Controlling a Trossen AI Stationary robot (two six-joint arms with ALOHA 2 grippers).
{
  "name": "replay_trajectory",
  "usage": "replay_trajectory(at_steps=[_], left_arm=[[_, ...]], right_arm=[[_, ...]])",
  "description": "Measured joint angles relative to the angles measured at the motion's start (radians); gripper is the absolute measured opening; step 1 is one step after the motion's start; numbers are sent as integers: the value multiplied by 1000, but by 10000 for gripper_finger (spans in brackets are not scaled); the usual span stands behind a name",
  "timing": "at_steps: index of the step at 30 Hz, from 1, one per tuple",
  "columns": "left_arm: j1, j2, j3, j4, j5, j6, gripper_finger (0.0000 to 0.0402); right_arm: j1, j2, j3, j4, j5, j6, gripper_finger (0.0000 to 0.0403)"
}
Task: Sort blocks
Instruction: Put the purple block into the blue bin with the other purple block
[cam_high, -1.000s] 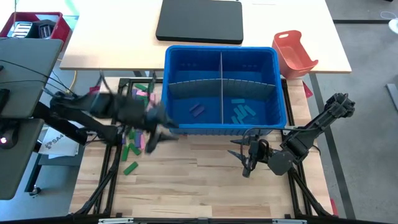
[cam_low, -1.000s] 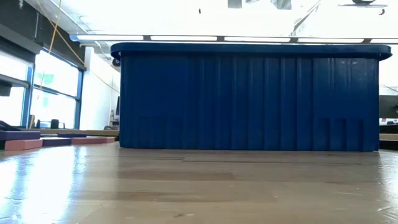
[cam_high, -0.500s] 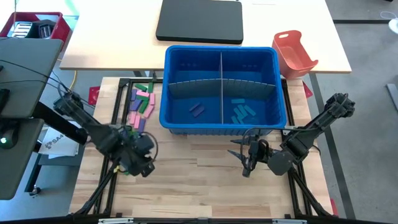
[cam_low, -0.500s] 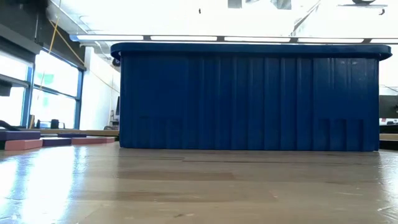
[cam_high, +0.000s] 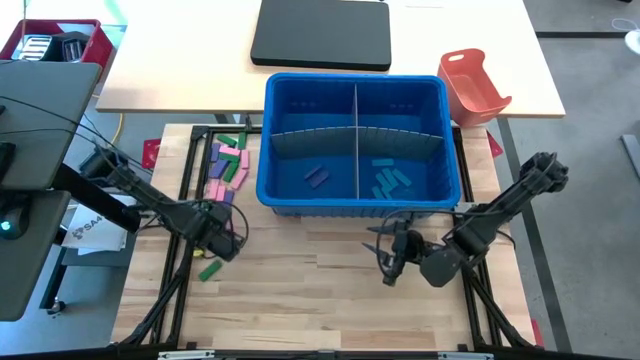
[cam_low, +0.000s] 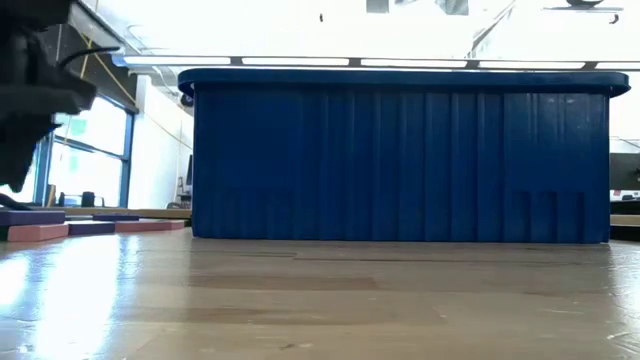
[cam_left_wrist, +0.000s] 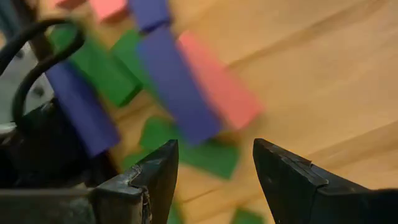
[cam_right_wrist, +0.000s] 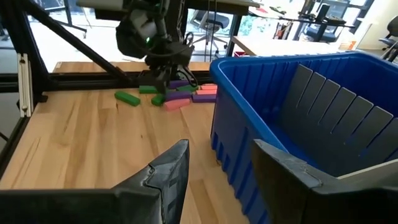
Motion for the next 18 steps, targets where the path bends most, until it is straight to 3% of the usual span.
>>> replay_trajectory(at_steps=[5,18], left_arm=[[77,-19,-1,-8,-76,17,201],[257,-15,-103,115,-14,78,201]], right_arm=[[-4,9,0,12,0,0,169],[-4,9,0,13,0,-18,169]])
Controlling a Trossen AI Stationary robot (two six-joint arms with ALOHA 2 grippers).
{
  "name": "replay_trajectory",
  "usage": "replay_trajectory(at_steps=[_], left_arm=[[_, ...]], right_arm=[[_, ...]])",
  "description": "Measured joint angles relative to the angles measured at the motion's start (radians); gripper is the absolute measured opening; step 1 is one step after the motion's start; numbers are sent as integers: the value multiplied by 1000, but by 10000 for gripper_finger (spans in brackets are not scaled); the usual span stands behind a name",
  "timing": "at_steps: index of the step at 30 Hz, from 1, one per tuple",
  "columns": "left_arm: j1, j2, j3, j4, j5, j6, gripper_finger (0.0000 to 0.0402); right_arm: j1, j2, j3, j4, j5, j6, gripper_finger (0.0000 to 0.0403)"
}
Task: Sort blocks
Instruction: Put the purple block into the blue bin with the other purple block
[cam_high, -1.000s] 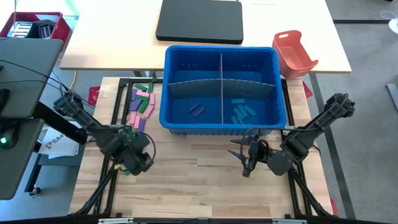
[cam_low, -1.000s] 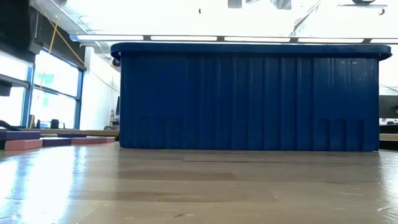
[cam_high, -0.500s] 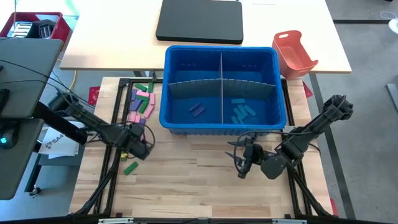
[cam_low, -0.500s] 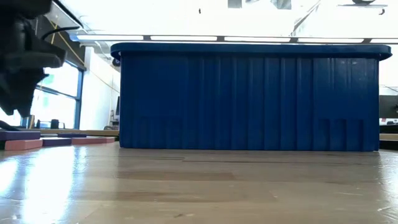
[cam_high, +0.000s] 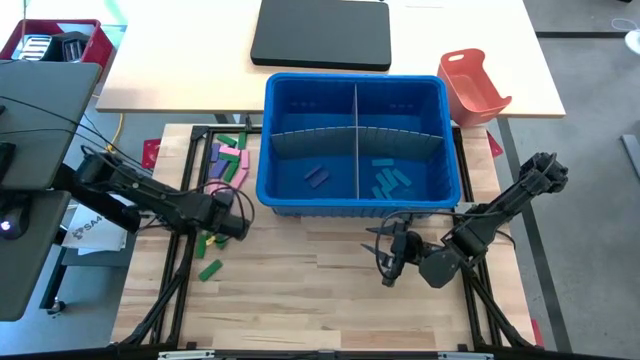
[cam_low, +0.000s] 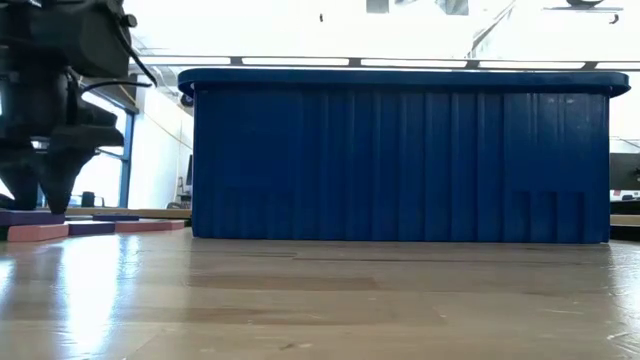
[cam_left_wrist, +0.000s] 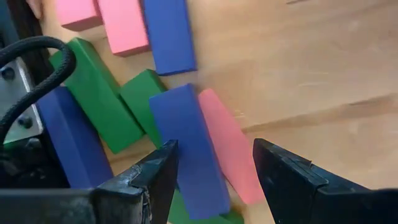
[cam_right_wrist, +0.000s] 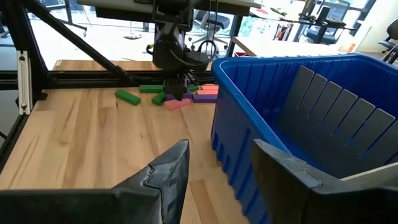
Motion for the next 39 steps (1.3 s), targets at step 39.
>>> replay_trajectory(at_steps=[39], left_arm=[[300,85,65,-62,62,141,200]], right_arm=[[0,0,0,-1,-9,-9,169]])
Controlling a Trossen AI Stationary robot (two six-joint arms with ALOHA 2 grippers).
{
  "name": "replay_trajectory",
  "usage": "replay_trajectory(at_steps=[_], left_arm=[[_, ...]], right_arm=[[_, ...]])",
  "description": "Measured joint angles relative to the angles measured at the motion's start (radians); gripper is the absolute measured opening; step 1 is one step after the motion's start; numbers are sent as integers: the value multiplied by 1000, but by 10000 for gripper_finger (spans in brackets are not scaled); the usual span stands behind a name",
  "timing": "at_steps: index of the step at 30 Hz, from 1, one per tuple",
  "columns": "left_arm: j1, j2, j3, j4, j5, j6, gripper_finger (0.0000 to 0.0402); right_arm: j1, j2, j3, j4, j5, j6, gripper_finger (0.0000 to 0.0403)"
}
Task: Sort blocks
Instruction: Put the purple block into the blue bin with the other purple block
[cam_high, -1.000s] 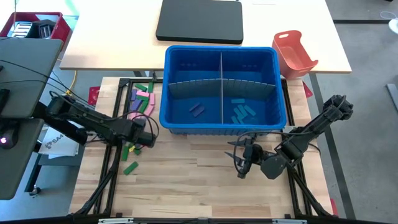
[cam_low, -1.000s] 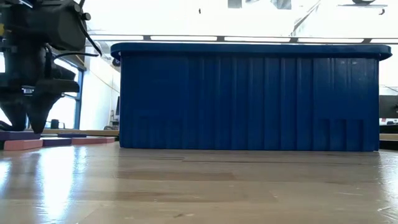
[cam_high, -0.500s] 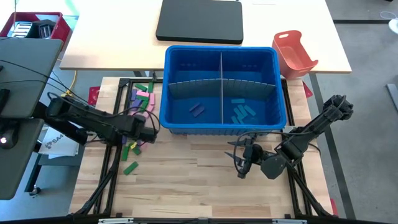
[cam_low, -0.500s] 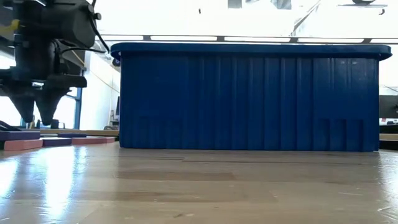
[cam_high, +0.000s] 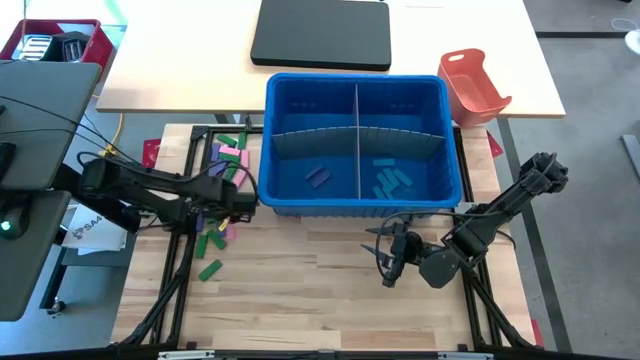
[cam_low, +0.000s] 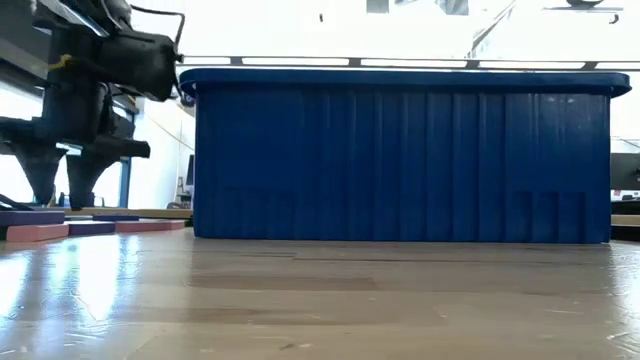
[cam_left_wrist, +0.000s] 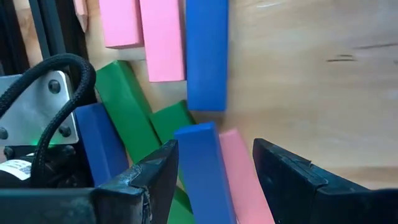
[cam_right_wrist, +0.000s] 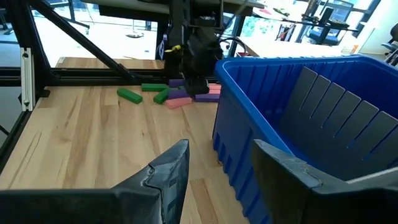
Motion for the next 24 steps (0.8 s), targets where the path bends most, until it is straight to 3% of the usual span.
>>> replay_trajectory(at_steps=[8,24], left_arm=[[49,74,3,13,45,55,200],[2,2,21,-37,44,38,200]], right_arm=[[0,0,0,-6,0,0,169],[0,0,0,-6,0,-8,169]])
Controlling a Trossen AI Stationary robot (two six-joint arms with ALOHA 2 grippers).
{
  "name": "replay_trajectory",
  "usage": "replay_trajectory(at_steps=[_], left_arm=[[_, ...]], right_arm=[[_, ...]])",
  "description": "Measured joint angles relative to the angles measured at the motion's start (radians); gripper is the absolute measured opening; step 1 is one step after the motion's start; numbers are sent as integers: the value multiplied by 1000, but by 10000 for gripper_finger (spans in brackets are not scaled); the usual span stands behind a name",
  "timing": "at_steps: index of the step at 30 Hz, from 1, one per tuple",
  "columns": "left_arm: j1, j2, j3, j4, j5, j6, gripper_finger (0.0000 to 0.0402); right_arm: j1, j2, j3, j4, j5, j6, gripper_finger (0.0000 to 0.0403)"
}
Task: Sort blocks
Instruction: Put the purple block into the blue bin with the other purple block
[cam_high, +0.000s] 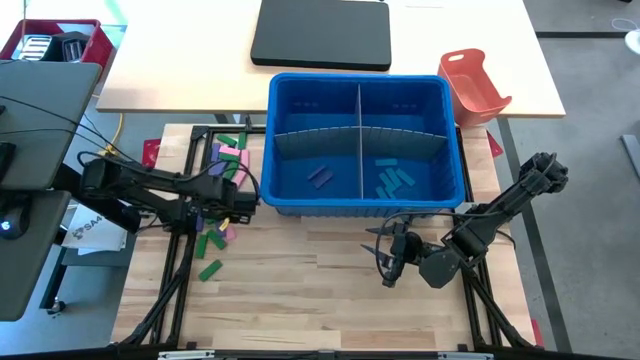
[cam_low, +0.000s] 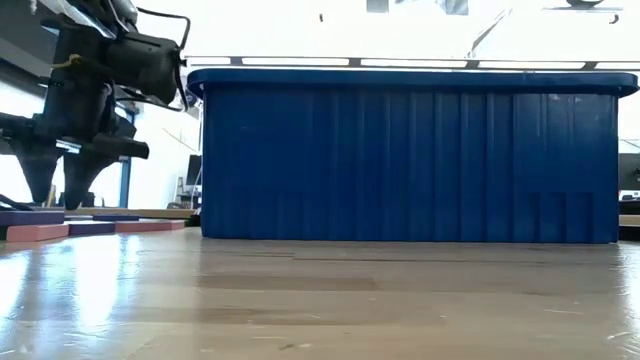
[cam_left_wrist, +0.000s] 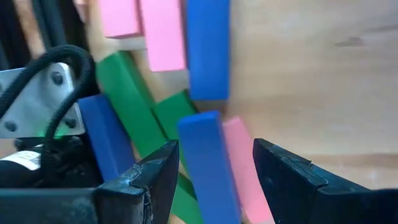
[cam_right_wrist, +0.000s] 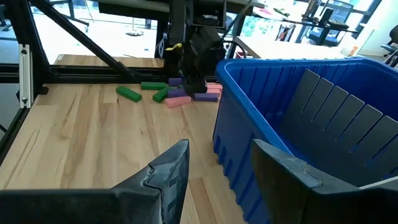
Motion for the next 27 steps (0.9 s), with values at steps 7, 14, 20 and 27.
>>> replay_trajectory(at_steps=[7,14,20,27], left_arm=[[-23,22,-1,5,-9,-22,200],[-25,87,-1,4,-7,-17,200],[-24,92,-25,38,21,-26,200],[-38,82,-58,79,42,-48,200]], right_arm=[[0,0,0,0,0,1,169],[0,0,0,0,-7,8,169],[0,0,0,0,-7,8,169],[0,0,0,0,-7,8,169]])
